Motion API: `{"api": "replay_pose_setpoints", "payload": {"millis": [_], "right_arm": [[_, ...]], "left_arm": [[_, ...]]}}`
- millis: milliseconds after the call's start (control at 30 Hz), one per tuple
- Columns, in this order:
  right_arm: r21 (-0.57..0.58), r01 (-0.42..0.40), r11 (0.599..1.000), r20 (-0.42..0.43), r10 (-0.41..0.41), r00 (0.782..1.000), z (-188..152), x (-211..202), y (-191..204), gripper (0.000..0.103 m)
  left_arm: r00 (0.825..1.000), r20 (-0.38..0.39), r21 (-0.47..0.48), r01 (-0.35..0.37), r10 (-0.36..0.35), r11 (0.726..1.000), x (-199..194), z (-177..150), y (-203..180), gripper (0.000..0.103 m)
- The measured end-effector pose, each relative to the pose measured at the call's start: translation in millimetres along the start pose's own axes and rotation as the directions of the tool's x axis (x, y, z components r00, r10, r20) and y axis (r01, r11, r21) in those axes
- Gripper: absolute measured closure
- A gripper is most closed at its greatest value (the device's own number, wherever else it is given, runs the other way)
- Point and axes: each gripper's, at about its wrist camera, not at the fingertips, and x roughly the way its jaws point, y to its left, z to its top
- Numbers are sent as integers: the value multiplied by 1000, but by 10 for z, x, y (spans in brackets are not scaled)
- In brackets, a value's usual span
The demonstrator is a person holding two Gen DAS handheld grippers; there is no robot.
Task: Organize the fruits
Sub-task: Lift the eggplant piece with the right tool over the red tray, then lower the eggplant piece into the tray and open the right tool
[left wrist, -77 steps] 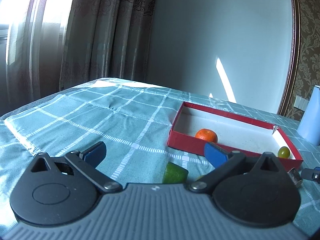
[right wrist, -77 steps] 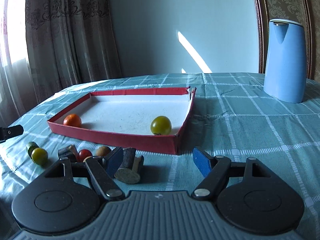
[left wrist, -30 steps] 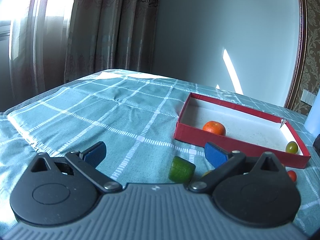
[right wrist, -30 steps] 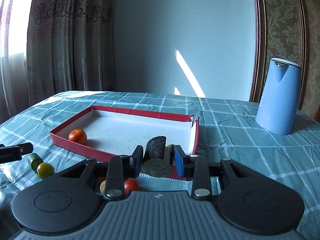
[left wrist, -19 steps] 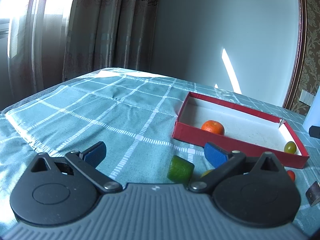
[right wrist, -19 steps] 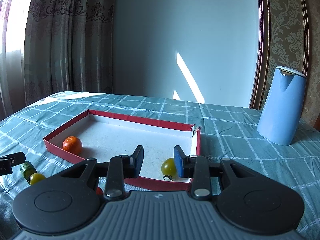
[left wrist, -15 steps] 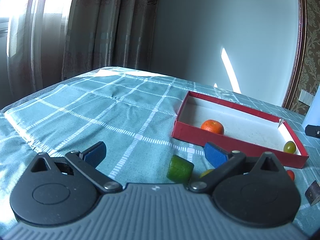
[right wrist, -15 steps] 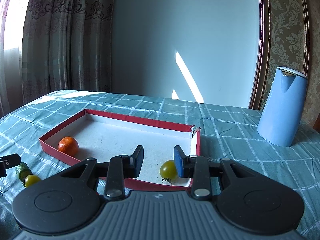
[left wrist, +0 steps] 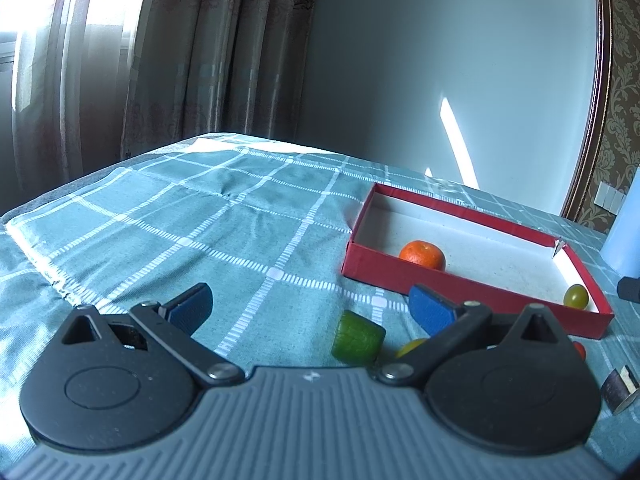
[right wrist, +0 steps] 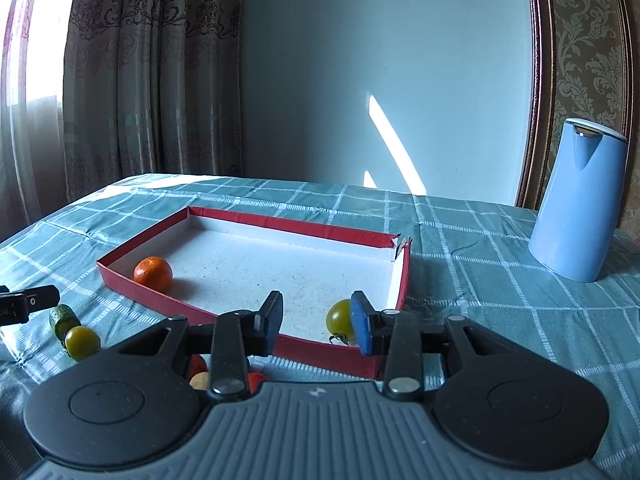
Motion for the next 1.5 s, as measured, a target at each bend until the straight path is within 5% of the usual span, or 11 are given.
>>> {"api": "replay_pose_setpoints", "payload": {"millis": [100,433,533,600,1033,1500], "right_arm": [[-13,-55,998,-30,55,998,-107,-78,-148,30],[-67,-43,997,-194,30,981,-381,107,-12,30],[-38,-46,998,-232,36,972,-457,204,-10,39],[-28,-47,999,-225,39,974,-443,184,-15,69],[-11,-16,1000,-72,16,997,88,391,41,69],[-22,43,999,-105,-45,993,244,1023,195,69]], "left_arm": [[1000,0,0,2,-2,1000,4,3,2,0],[1000,-6,-6,8,-8,1000,15,4,9,0],[1000,-6,-7,8,-8,1000,16,2,11,0],[1000,-5,-7,9,-9,1000,17,3,9,0],[1000,-6,-8,10,-10,1000,9,-2,11,0],[1000,-8,-7,23,-23,1000,14,-11,16,0]]}}
